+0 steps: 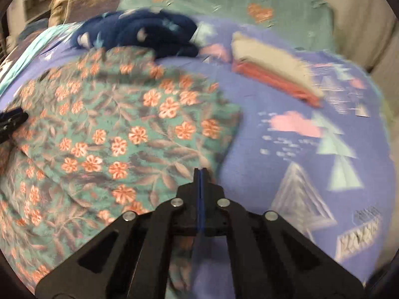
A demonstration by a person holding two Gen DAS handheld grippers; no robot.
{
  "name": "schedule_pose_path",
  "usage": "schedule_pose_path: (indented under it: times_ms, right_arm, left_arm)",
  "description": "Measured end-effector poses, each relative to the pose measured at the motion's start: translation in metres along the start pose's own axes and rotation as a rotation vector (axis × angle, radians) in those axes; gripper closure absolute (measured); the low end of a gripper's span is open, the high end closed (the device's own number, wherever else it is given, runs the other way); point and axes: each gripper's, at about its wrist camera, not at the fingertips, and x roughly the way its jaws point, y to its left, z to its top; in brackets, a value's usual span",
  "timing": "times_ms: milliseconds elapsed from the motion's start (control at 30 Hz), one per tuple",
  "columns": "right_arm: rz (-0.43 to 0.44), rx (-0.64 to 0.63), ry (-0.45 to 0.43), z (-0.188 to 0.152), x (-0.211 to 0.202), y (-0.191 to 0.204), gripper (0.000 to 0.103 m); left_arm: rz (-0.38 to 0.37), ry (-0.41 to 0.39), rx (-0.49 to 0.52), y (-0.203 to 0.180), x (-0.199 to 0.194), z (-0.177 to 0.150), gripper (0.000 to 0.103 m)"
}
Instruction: Fold small clothes
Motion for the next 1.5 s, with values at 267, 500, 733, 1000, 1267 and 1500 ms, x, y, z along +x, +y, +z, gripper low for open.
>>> schedule_pose_path:
  times_ms: [267,500,733,1000,1267,1500]
  right_arm:
    - [0.093,-0.005,0.049,-0.066,-0.015,0.004,0.093]
    - [0.097,0.066,-0.019,-0.093,-0.058,-0.013,0.081]
    - [0.181,0.106,-0.104,-0.112,-0.088,-0.007,0.031]
    - [0.202,0.191,-0.103,-0.149,-0.114,-0.015,0.021]
    - [0.281,0.301,-0.034,-0.198,-0.123,-0.036,0.017]
    - [0.367,0.397,-0.02,-0.224,-0.131,-0.047,0.012]
  left_arm:
    - [0.014,0.007,0.044,0.016,-0.063,-0.054,0.036]
    - [0.0,0.051,-0.006,0.038,-0.099,-0.112,0.031]
    - [-0.08,0.076,-0.067,0.04,-0.115,-0.14,0.006]
    - [-0.126,0.085,-0.081,0.048,-0.138,-0.171,0.004]
    - [-0.208,0.11,-0.088,0.056,-0.168,-0.21,0.002]
    - [-0.189,0.058,-0.116,0.055,-0.182,-0.231,0.001]
